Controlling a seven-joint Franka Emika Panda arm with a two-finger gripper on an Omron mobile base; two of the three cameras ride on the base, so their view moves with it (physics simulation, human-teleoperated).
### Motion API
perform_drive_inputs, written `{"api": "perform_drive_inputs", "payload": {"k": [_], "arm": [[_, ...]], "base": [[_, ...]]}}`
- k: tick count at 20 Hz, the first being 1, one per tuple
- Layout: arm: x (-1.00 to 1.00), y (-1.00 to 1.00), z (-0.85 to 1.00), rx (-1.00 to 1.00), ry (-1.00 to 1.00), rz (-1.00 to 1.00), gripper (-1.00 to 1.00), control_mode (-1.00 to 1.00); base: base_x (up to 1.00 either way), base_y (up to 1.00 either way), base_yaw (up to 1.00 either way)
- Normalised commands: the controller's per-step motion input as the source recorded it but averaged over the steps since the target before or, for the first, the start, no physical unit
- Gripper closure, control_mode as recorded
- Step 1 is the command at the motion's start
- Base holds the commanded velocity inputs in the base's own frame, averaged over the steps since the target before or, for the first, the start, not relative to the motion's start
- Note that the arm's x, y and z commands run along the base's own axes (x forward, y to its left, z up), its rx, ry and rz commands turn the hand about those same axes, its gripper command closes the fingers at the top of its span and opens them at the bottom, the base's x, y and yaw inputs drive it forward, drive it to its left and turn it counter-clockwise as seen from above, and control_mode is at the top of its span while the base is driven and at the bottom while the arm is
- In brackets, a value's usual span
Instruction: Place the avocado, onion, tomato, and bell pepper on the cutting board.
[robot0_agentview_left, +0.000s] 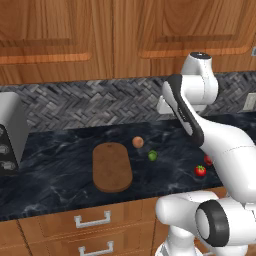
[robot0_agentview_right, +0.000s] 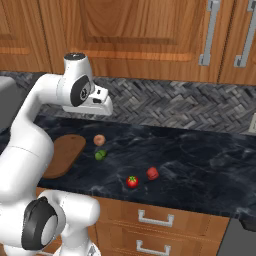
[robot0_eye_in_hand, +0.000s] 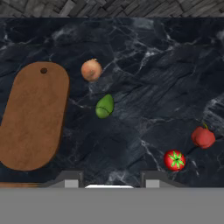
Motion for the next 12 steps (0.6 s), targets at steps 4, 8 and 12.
{"api": "perform_drive_inputs", "payload": {"k": [4,8,12], "arm": [[0.00,0.00,-0.06,-0.03,0.00,0.00,-1.00,-1.00],[-0.15,0.00,-0.19,-0.03,0.00,0.00,-1.00,-1.00],[-0.27,-0.02,-0.17,0.00,0.00,0.00,-1.00,-1.00]], "base": [[0.00,0.00,0.00],[0.00,0.00,0.00],[0.00,0.00,0.00]]}}
